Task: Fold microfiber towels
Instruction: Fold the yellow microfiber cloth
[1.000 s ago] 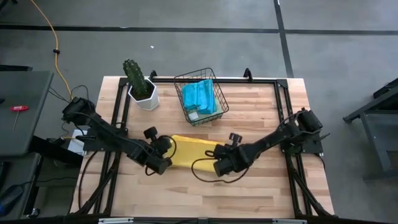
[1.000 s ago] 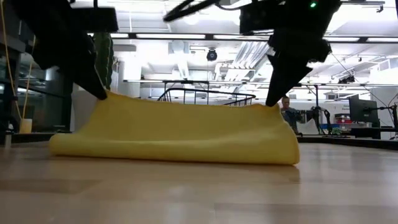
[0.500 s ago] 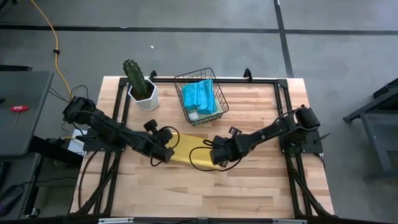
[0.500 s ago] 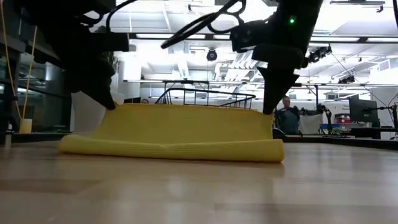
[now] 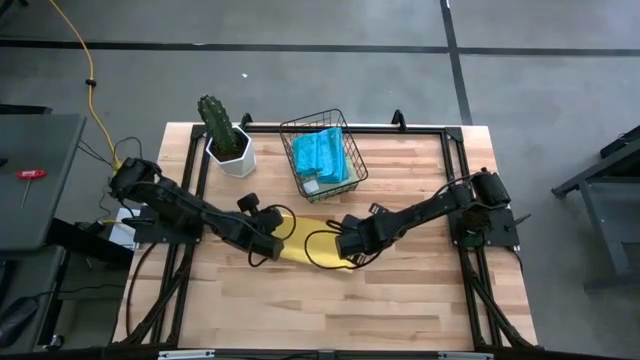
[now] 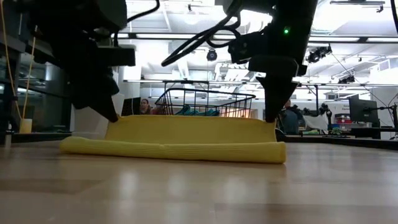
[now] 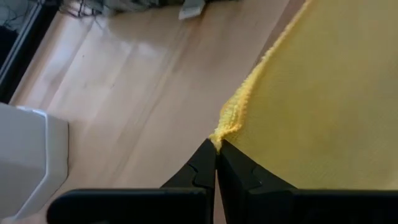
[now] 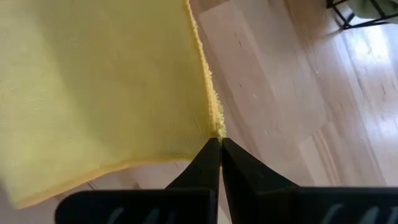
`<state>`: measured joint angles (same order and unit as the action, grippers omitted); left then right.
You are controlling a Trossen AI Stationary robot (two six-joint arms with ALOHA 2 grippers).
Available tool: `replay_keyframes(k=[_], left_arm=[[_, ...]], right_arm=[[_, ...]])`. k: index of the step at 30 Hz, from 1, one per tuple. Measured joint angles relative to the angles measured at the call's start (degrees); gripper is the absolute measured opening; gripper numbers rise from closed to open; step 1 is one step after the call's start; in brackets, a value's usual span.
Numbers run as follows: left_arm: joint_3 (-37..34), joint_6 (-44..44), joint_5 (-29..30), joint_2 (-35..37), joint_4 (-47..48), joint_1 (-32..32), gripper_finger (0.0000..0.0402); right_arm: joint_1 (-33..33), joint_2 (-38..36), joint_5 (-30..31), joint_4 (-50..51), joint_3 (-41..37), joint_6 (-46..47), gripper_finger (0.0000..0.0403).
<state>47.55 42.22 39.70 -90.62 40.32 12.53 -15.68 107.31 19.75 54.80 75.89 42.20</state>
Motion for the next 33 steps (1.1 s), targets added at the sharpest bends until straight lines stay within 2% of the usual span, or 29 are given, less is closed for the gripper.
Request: replay_keyframes(k=[10,16,19,27,33], left_arm=[[-0.02,-0.9,1.73,-1.65,-0.19,-1.82,0.0004],[-0.02,-2.16,1.64,-1.65,-0.13,-2.07,0.0032],[-0.02,-3.5,1.66,-1.65,-0.11,-2.07,0.0055],[1.5,-8.42,1.93,-0.78,2.04,-2.07,0.0126],[1.32,-10.32,0.56,1.48,2.5,0.13,0.0153]], right_arm=[[-0.02,0.0,0.86,-0.88,0.0,-0.13,0.0],[-0.02,0.0,1.13,-0.91,0.0,0.26,0.0007],[-0.04,0.0,1.13,-0.9,0.0,0.24,0.0032],[-0.04,0.0,1.67,-0.6,0.0,-2.11,0.0129],[-1.64,0.0,4.98,3.04,-0.01,-5.05,0.0157]])
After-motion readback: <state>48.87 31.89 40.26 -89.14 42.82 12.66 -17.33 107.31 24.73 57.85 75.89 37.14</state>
